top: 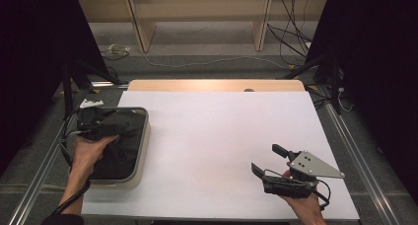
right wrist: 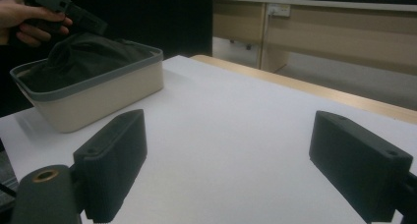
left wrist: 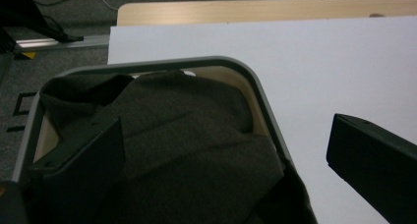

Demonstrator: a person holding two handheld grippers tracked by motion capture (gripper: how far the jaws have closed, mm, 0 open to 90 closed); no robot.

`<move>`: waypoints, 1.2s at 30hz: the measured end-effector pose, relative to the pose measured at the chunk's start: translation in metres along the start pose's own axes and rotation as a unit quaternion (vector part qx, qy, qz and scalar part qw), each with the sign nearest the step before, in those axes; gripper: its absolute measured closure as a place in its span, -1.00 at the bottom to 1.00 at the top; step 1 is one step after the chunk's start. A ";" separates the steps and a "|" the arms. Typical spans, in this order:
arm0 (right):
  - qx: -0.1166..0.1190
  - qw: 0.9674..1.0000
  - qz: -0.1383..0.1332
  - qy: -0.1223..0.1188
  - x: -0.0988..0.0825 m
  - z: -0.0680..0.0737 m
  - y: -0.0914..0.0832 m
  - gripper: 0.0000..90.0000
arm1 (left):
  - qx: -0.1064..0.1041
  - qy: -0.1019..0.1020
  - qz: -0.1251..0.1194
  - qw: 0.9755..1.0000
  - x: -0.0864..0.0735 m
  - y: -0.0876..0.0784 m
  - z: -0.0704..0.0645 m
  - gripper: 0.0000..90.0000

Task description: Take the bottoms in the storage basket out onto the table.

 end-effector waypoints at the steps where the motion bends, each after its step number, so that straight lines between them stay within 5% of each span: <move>1: 0.000 1.000 0.000 0.000 0.000 0.000 0.000 -0.67 | 0.005 0.002 0.004 1.000 -0.001 0.000 0.001 -0.99; 12: 0.005 1.000 0.002 -0.001 -0.001 0.001 0.001 -0.67 | 0.027 0.023 0.061 0.998 -0.015 0.010 0.004 -1.00; 21: 0.010 1.000 0.004 -0.003 -0.001 0.003 0.001 -0.67 | 0.049 0.000 0.093 0.994 -0.030 0.020 0.017 -1.00; 29: 0.015 1.000 0.009 -0.003 -0.003 0.004 0.003 -0.67 | 0.027 -0.034 0.142 0.989 -0.048 0.032 0.023 -1.00; 36: 0.018 1.000 0.013 -0.006 -0.004 0.006 0.005 -0.67 | 0.017 -0.031 0.169 0.985 -0.057 0.036 0.023 -1.00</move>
Point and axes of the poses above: each handheld gripper's, and its own axes: y roughly forward along the jaws, x roughly out of its top, z roughly to its left, the point moved 9 cm from there along y, roughly forward along the jaws, and after that the axes turned 3 degrees about y, right-handed, at the moved point
